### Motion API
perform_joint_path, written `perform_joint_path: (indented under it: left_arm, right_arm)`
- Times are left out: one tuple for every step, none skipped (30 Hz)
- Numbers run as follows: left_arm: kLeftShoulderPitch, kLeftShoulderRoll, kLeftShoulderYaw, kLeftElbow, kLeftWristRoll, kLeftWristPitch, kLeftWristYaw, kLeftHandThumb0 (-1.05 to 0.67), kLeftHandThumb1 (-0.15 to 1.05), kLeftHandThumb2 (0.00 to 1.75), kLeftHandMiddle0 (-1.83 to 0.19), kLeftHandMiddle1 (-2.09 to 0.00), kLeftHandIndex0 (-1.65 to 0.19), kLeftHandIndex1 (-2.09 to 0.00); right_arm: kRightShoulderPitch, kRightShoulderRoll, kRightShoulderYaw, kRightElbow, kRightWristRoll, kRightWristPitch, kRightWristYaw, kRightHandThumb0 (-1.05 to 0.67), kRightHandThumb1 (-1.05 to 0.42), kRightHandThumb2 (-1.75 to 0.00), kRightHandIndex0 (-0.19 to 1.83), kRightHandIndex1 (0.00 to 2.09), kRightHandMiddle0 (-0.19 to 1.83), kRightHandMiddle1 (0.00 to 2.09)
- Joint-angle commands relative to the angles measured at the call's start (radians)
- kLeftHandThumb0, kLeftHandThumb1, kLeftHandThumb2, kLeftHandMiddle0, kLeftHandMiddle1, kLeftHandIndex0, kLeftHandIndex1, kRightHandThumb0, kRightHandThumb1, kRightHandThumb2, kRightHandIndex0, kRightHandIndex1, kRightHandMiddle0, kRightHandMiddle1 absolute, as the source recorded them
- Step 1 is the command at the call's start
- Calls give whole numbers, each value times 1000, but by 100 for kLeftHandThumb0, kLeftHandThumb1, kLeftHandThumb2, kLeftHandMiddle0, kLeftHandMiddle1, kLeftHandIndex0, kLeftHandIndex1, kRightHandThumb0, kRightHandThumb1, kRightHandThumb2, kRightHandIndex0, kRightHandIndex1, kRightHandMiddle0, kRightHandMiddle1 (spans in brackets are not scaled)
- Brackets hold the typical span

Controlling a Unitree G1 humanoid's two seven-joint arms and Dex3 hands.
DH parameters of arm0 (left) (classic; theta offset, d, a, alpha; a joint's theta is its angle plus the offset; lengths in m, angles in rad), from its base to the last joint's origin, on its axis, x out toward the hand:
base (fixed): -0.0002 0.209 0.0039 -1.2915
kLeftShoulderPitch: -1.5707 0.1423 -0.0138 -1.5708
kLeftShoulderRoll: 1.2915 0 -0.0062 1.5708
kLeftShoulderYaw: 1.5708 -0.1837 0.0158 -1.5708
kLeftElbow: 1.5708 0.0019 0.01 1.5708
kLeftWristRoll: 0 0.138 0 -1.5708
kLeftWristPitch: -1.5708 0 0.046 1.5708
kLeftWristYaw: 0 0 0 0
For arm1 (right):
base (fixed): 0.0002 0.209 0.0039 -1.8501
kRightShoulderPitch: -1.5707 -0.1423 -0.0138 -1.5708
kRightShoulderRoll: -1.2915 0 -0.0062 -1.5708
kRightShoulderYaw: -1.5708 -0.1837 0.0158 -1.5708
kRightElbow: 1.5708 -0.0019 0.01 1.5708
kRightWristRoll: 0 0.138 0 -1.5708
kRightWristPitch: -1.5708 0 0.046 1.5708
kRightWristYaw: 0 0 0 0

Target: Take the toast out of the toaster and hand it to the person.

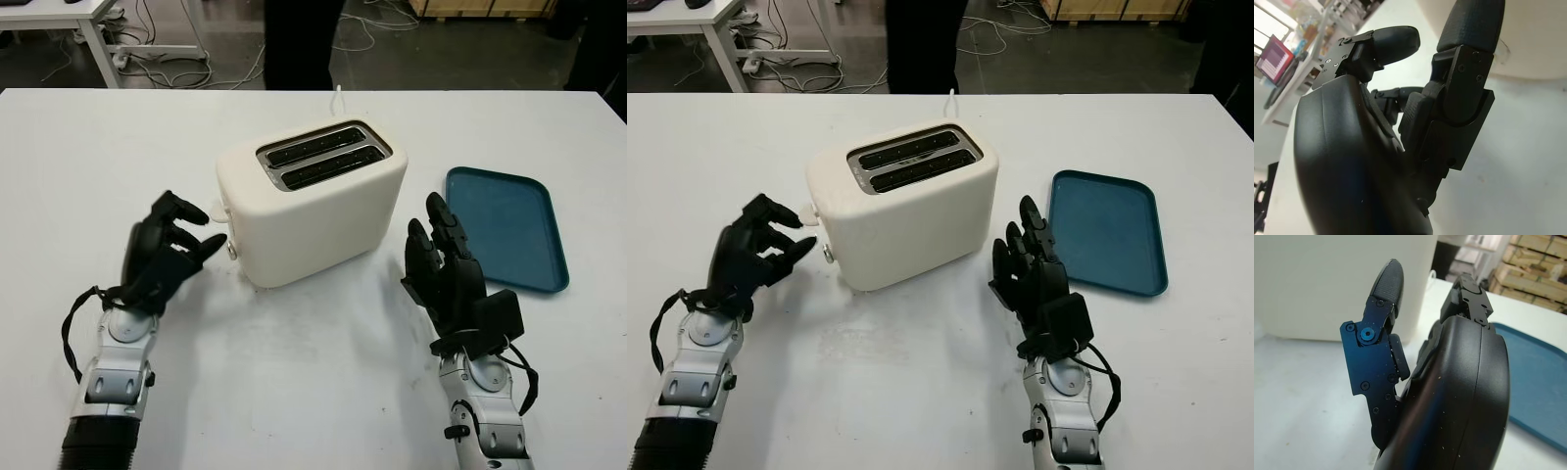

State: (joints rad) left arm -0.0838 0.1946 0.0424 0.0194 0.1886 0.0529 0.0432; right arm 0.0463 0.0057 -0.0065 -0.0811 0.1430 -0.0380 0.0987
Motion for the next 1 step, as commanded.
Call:
perform_joint_path:
  left_arm:
    - [11, -18, -6, -26, 2, 21, 13, -105, 92, 28, -33, -175, -25, -175]
  right_arm:
    - [-7, -1, 0, -2, -11, 10, -8, -57, -92, -67, 2, 1, 3, 1]
